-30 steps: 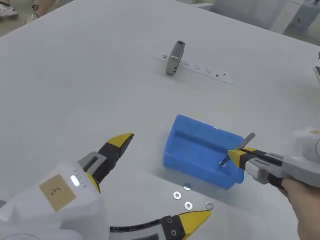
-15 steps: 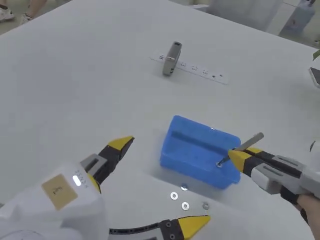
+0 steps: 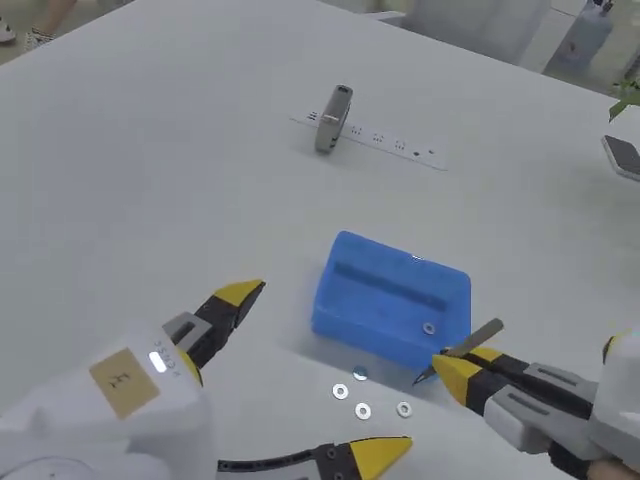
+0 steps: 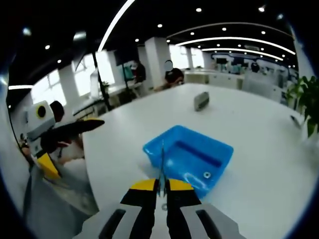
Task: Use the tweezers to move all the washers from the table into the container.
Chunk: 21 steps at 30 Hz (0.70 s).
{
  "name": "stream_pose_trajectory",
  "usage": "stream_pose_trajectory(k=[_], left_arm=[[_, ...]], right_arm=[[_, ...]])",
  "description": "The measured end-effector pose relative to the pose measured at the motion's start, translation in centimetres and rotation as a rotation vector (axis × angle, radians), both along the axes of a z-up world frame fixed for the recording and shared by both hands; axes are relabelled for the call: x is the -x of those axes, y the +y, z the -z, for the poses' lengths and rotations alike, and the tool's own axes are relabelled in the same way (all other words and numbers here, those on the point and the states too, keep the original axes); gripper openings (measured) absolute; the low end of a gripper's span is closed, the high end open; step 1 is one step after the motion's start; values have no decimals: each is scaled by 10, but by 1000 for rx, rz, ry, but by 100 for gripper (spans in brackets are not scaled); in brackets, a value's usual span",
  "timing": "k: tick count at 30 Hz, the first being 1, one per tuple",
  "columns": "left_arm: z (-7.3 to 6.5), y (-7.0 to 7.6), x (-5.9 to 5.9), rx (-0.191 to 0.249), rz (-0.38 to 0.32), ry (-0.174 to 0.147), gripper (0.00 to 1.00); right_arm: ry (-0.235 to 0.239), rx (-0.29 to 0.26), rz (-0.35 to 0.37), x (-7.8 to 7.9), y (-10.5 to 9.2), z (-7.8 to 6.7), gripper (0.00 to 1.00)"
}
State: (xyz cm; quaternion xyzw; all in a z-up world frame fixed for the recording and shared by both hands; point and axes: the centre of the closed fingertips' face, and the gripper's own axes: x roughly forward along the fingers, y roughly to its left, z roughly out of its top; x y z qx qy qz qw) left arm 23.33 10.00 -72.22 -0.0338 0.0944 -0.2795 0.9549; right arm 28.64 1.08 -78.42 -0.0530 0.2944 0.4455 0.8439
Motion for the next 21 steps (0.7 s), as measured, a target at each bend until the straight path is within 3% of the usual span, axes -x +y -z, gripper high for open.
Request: stream_pose_trajectory(k=[6, 17, 21], left_arm=[[2, 1, 0, -9, -1, 5, 97], [7, 1, 2, -32, 8, 23, 96], [9, 0, 2, -46, 10, 28, 95]], right_arm=[[39, 31, -6, 6, -1, 23, 3], [37, 55, -28, 8, 1, 30, 4], [-2, 89, -65, 12, 4, 29, 4]])
